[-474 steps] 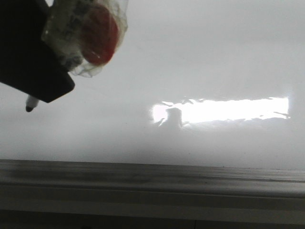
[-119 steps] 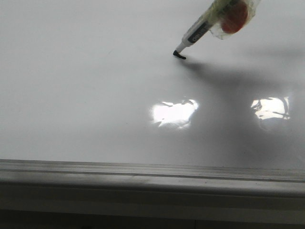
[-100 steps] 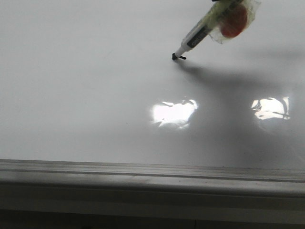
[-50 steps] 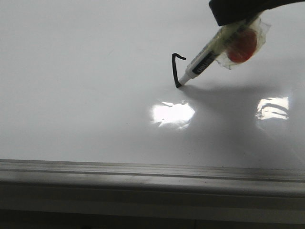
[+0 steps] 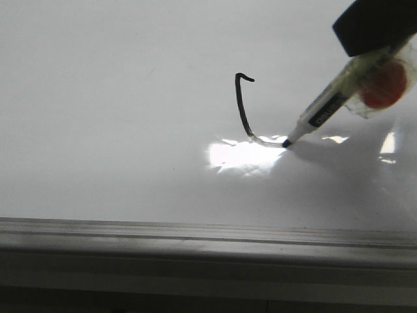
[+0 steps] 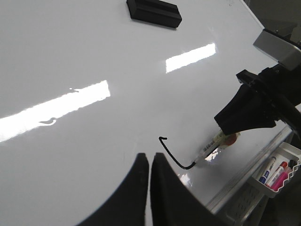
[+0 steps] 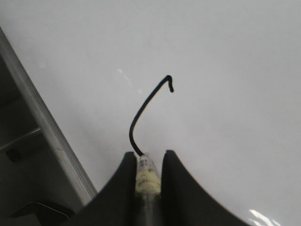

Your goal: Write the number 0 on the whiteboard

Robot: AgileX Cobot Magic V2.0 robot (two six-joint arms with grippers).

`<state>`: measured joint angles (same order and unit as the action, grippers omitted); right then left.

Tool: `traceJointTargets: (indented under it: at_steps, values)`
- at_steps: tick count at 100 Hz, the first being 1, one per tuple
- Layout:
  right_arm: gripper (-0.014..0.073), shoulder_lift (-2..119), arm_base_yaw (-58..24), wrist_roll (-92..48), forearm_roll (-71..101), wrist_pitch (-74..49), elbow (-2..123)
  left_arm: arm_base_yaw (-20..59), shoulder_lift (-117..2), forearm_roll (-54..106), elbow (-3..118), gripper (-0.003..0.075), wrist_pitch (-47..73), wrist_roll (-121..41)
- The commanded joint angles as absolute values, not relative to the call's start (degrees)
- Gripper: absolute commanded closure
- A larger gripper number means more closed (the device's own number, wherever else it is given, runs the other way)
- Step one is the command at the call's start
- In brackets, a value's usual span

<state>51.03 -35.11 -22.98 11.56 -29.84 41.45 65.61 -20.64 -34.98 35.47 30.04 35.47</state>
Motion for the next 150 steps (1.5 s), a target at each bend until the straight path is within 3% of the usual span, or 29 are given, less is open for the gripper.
traceJointTargets:
  at_steps: [1, 29, 150]
  values:
    - [0.0642, 50.33, -31.24, -23.88, 5.38, -30.87, 41.97, 65.69, -21.22, -35.75, 36.82, 0.074, 26.24, 36.14]
    - [0.0642, 48.4, -25.57, -23.88, 4.5, -29.82, 42.85, 65.69, -21.22, -35.75, 36.82, 0.074, 26.11, 36.14]
    - [0.0642, 57.13, -25.81, -23.88, 6.31, -23.49, 50.65, 65.69, -21.22, -35.75, 36.82, 0.074, 25.84, 36.14]
